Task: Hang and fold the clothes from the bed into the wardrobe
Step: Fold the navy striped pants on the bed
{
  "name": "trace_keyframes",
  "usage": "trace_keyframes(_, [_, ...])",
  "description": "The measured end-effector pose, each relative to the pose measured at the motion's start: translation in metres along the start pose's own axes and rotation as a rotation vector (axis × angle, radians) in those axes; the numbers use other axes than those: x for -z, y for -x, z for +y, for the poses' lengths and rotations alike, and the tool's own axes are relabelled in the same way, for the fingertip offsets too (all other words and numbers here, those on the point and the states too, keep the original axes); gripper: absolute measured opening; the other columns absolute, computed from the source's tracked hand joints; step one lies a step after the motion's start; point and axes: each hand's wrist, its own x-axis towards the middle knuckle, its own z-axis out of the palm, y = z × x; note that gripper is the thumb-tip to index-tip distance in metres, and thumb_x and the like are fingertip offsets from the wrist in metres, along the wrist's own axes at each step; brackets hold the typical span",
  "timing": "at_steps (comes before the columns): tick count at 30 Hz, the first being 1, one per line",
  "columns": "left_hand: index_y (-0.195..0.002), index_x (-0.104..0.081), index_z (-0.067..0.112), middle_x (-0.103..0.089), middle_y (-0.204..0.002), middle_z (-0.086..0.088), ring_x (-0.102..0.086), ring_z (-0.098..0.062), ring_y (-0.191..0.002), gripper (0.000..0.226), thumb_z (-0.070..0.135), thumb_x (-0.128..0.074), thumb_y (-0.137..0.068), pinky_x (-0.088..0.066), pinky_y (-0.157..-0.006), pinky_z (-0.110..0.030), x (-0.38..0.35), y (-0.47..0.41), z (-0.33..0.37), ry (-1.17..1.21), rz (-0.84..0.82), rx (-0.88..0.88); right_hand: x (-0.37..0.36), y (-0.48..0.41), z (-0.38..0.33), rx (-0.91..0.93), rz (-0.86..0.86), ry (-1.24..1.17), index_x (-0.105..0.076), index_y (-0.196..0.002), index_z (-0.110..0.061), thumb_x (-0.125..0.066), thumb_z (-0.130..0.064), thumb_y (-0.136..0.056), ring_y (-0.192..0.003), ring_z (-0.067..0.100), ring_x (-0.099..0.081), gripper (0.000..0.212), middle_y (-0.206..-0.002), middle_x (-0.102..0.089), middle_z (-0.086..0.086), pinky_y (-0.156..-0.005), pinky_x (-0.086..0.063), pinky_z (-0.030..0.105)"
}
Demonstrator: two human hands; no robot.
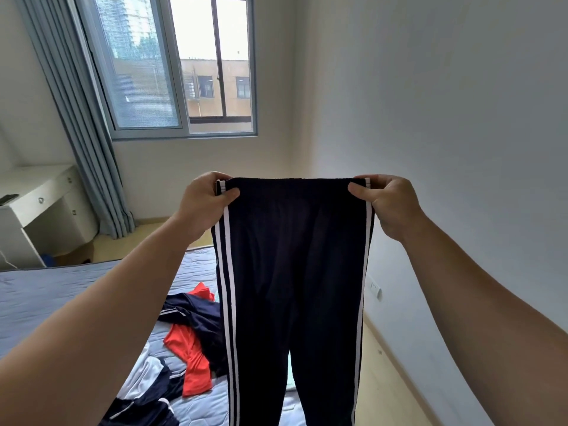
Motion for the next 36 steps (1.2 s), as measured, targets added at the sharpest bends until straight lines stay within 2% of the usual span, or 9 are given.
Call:
trace_keyframes(6, [-0.083, -0.069, 0.033, -0.070, -0.071, 0.012, -0.060, -0.006, -0.062, 0.013, 0.024, -0.076, -0.088, -0.049, -0.066, -0.028, -0.012, 0.000, 0.003, -0.097, 0.123, -0.034, -0.003, -0.001, -0.002, 0.125, 0.134, 0.238, -0.070, -0.085, -0.025, -0.086, -0.021, -0.080, -0.076, 0.007, -0.070, 0.017, -0.085, -0.072, -0.006, -0.069, -0.054, 0.016])
trace_keyframes(12, [-0.095, -0.061, 0.038, -0.064, -0.082, 0.021, -0.058, 0.005, -0.074, 0.028, 0.009, -0.060, -0.095, -0.046, -0.070, -0.012, -0.038, 0.013, 0.033, 0.223, 0.309, -0.088, -0.031, 0.016, -0.016, 0.255, 0.380, 0.167, -0.056, -0.103, -0.027, -0.064, -0.025, -0.097, -0.076, -0.004, -0.059, 0.011, -0.093, -0.061, -0.014, -0.062, -0.044, 0.011])
trace_keyframes(16, [-0.097, -0.061, 0.026, -0.061, -0.093, 0.011, -0.054, -0.010, -0.090, 0.032, -0.004, -0.053, -0.087, -0.041, -0.088, -0.026, -0.036, 0.038, 0.075, 0.468, 0.376, -0.425, -0.045, 0.049, -0.038, 0.634, 0.612, 0.009, -0.048, -0.107, -0.024, -0.051, -0.012, -0.100, -0.081, -0.007, -0.053, 0.014, -0.099, -0.053, -0.016, -0.075, -0.043, 0.009])
trace_keyframes(19, [-0.090, -0.066, 0.023, -0.062, -0.086, 0.002, -0.052, -0.021, -0.082, 0.031, 0.002, -0.051, -0.072, -0.040, -0.074, -0.030, -0.025, 0.050, 0.101, 0.687, 0.254, -0.540, -0.048, 0.060, -0.053, 0.839, 0.724, -0.176, -0.050, -0.105, -0.026, -0.047, -0.007, -0.098, -0.089, -0.002, -0.052, 0.021, -0.101, -0.051, -0.016, -0.083, -0.042, 0.013])
trace_keyframes(22, [-0.088, -0.064, 0.013, -0.051, -0.076, -0.017, -0.043, -0.025, -0.065, 0.036, -0.003, -0.044, -0.061, -0.032, -0.058, -0.032, -0.040, 0.044, 0.129, 0.840, -0.056, -0.269, -0.059, 0.051, -0.079, 0.512, 0.529, -0.523, -0.057, -0.099, -0.022, -0.052, -0.006, -0.097, -0.078, 0.007, -0.061, 0.017, -0.086, -0.062, -0.011, -0.075, -0.049, 0.021])
trace_keyframes(25, [-0.086, -0.058, 0.010, -0.050, -0.077, -0.014, -0.043, -0.022, -0.067, 0.034, -0.016, -0.037, -0.077, -0.033, -0.060, -0.033, -0.071, 0.046, 0.148, 0.749, -0.106, -0.128, -0.077, 0.040, -0.094, 0.177, 0.251, -0.535, -0.064, -0.094, -0.023, -0.062, -0.016, -0.089, -0.076, 0.014, -0.066, 0.008, -0.078, -0.068, -0.006, -0.074, -0.051, 0.027])
trace_keyframes(27, [-0.090, -0.057, 0.010, -0.055, -0.083, -0.013, -0.048, -0.022, -0.073, 0.035, -0.020, -0.040, -0.086, -0.039, -0.067, -0.031, -0.083, 0.047, 0.146, 0.707, -0.105, -0.160, -0.085, 0.041, -0.092, 0.152, 0.138, -0.543, -0.064, -0.093, -0.026, -0.064, -0.027, -0.077, -0.081, 0.019, -0.064, 0.016, -0.081, -0.066, -0.001, -0.077, -0.051, 0.033])
trace_keyframes(31, [-0.104, -0.060, 0.004, -0.065, -0.087, -0.002, -0.059, -0.013, -0.077, 0.034, -0.024, -0.056, -0.084, -0.049, -0.072, -0.024, -0.083, 0.051, 0.127, 0.649, -0.118, -0.271, -0.081, 0.048, -0.079, 0.210, 0.070, -0.485, -0.060, -0.103, -0.026, -0.059, -0.030, -0.076, -0.060, 0.005, -0.060, 0.027, -0.064, -0.062, -0.013, -0.056, -0.048, 0.019])
trace_keyframes(36, [-0.118, -0.064, 0.006, -0.074, -0.093, -0.006, -0.067, -0.022, -0.086, 0.036, -0.010, -0.070, -0.087, -0.055, -0.083, -0.032, -0.078, 0.052, 0.123, 0.713, -0.199, -0.270, -0.078, 0.056, -0.070, 0.102, -0.110, -0.637, -0.057, -0.103, -0.023, -0.057, -0.029, -0.077, -0.072, 0.016, -0.059, 0.027, -0.077, -0.060, 0.002, -0.068, -0.050, 0.029])
